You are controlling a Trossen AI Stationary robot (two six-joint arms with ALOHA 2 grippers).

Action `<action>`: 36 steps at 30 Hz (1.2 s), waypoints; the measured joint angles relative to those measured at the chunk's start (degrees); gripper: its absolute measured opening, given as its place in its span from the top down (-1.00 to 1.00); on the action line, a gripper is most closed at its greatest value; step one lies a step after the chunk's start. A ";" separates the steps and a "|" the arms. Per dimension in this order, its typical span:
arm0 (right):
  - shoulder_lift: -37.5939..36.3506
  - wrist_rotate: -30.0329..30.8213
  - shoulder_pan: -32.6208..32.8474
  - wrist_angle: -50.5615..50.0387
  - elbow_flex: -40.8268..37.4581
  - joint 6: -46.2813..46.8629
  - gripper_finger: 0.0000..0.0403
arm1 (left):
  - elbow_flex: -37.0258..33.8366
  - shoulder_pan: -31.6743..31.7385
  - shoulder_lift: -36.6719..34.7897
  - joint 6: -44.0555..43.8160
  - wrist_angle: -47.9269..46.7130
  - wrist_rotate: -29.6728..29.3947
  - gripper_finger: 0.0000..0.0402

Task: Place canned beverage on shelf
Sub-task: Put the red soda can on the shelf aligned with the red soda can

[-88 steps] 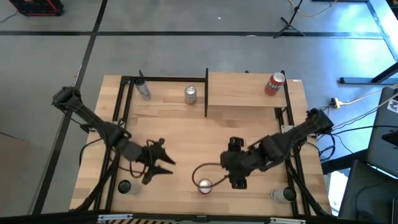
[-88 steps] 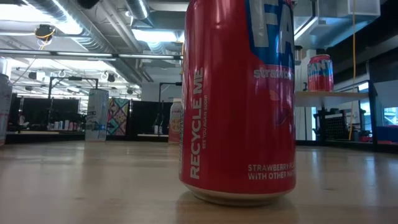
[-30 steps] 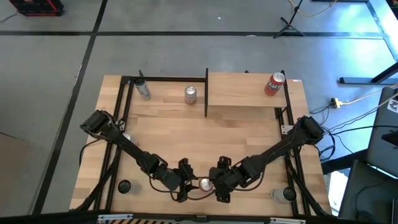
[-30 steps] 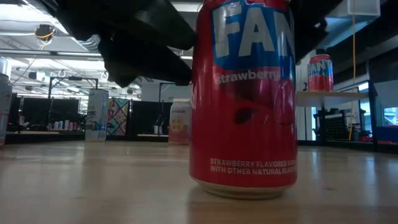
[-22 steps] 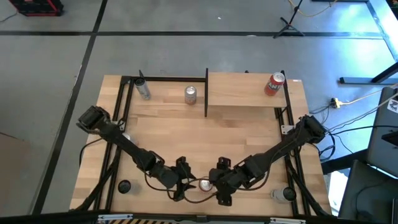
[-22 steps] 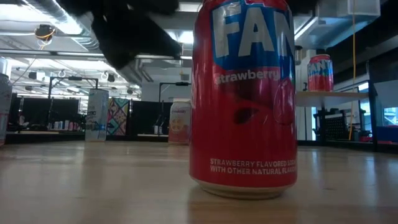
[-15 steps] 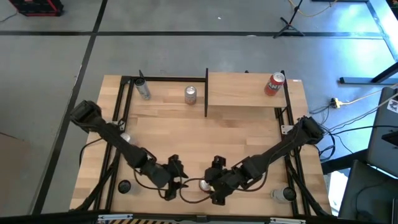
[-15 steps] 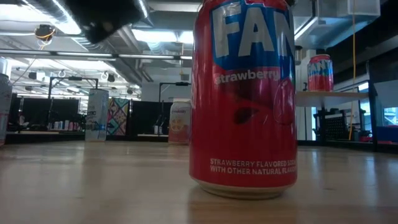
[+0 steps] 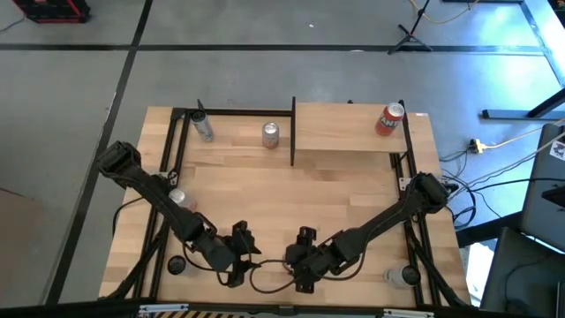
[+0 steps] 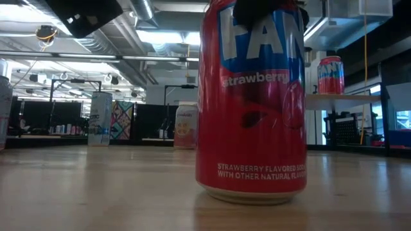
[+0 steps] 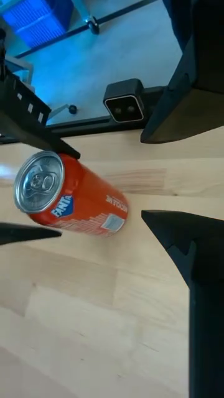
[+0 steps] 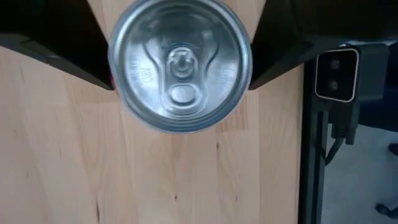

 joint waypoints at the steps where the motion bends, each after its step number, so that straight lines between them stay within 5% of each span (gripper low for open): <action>1: 0.00 0.07 0.01 -0.02 0.00 0.02 -0.52 | 0.00 0.00 0.00 -0.01 0.00 0.02 0.13; 3: 0.00 0.09 0.02 -0.16 0.02 -0.04 -0.35 | 0.00 0.00 -0.06 -0.36 0.04 0.21 0.13; 18: -10.09 1.04 -1.62 -16.18 5.47 -3.13 -0.35 | -0.02 3.03 -18.16 -1.28 -10.45 -1.03 0.13; 36: -36.13 10.52 -18.77 -46.01 11.37 0.70 -0.35 | -0.02 21.06 -34.61 15.94 -18.99 -0.25 0.13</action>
